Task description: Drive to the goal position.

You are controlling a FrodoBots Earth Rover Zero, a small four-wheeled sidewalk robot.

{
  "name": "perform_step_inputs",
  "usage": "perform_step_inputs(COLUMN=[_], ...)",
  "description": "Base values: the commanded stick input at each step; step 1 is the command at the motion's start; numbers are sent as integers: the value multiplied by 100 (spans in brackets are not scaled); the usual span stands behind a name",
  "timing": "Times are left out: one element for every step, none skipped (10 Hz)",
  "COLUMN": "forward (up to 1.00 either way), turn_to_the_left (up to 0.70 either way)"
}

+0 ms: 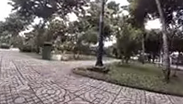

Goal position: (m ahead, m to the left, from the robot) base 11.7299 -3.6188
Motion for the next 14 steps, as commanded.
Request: perform_step_inputs(forward=[70, 70, 70, 70, 70, 70, 70, 70, 68, 0, 0, 0, 0, 0], turn_to_the_left=[0, 0, 0, 0, 0, 0, 0, 0, 28, 45, 45, 45, 45, 45])
